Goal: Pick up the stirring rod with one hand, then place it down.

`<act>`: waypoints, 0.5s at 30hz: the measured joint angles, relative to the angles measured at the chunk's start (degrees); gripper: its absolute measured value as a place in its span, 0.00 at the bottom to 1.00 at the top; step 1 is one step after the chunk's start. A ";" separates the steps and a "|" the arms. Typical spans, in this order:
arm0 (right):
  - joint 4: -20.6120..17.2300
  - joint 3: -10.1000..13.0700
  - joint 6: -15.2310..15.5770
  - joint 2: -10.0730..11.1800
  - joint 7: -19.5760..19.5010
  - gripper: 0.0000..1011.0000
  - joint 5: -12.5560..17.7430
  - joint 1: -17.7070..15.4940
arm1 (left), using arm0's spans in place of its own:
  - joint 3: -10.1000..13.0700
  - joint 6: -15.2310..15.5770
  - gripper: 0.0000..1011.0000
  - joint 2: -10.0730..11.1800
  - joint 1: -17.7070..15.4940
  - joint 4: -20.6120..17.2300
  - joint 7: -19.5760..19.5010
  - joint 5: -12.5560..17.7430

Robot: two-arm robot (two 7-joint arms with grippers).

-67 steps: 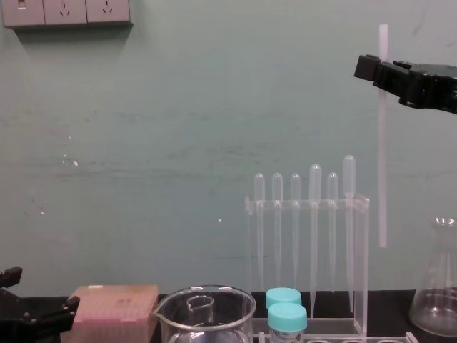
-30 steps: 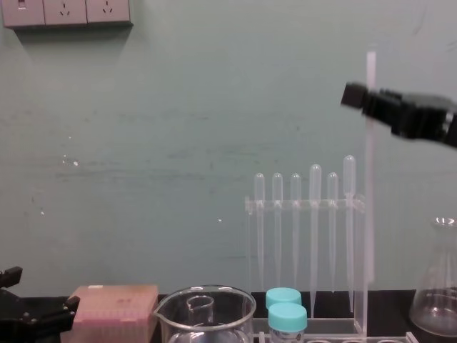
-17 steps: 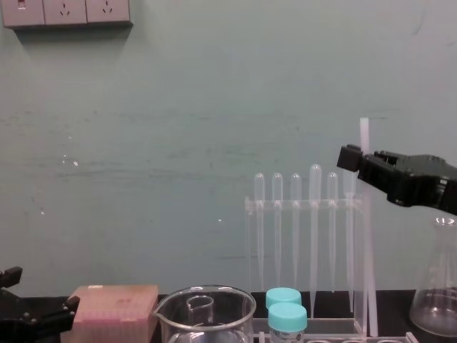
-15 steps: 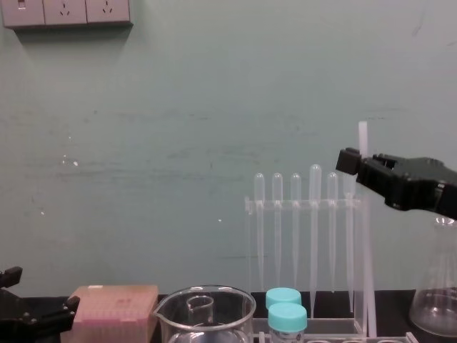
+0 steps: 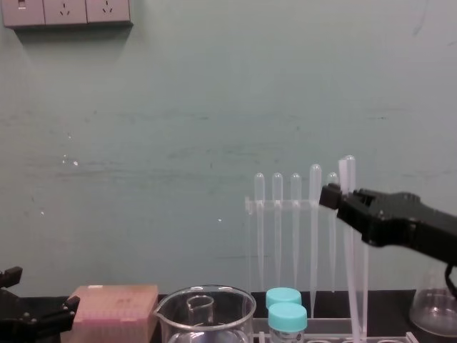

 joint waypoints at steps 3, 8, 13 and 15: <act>1.24 -0.17 -0.28 -0.35 0.04 0.08 -0.68 0.03 | 0.00 0.00 0.99 0.00 0.00 0.00 0.00 0.00; 2.60 -0.19 -0.46 -0.76 0.04 0.08 -1.14 -0.09 | 0.00 0.00 0.99 0.00 0.00 0.00 0.00 0.00; 3.64 -0.04 -0.45 -1.15 -0.01 0.08 -1.50 -0.64 | 0.00 0.00 0.99 0.00 0.00 0.00 0.00 0.00; 3.91 0.04 -0.37 -1.33 -0.22 0.08 -1.71 -0.94 | 0.00 0.00 0.99 0.00 0.00 0.00 0.00 0.00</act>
